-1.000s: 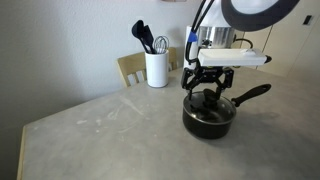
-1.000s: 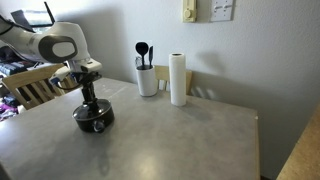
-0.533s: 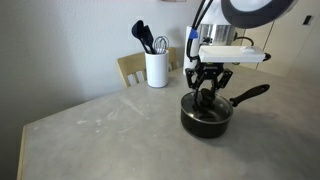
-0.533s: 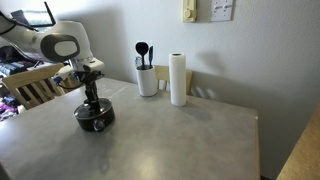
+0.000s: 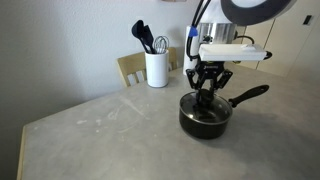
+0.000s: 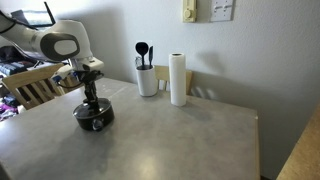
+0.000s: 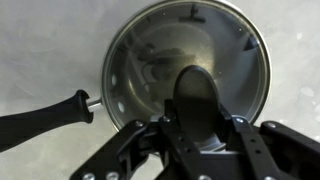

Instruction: Remove the lid from the pot

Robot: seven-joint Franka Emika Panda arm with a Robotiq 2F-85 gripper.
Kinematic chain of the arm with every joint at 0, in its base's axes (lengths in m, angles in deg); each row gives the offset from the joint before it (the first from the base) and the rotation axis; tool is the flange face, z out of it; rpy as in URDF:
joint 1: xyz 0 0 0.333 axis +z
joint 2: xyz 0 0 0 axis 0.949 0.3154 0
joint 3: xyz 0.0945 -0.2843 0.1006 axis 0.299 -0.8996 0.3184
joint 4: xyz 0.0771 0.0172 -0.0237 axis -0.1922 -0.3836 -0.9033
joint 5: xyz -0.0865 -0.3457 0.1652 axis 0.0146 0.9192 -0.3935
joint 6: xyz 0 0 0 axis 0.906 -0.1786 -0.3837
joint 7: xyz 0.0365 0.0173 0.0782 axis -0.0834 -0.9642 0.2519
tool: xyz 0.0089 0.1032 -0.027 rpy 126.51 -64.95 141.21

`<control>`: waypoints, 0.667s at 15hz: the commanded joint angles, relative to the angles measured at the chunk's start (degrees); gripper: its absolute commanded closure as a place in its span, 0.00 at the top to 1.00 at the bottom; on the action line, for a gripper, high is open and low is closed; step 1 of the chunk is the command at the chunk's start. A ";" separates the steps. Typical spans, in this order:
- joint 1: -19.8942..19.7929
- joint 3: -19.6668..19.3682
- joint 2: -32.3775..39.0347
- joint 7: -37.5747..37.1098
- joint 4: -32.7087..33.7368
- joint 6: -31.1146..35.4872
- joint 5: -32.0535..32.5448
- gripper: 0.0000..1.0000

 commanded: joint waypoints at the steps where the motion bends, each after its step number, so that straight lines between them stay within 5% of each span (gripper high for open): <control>1: -0.39 0.88 -3.63 4.00 -1.37 -3.58 0.16 0.14; 10: -1.51 2.12 -9.72 21.42 -0.97 -12.11 2.82 0.14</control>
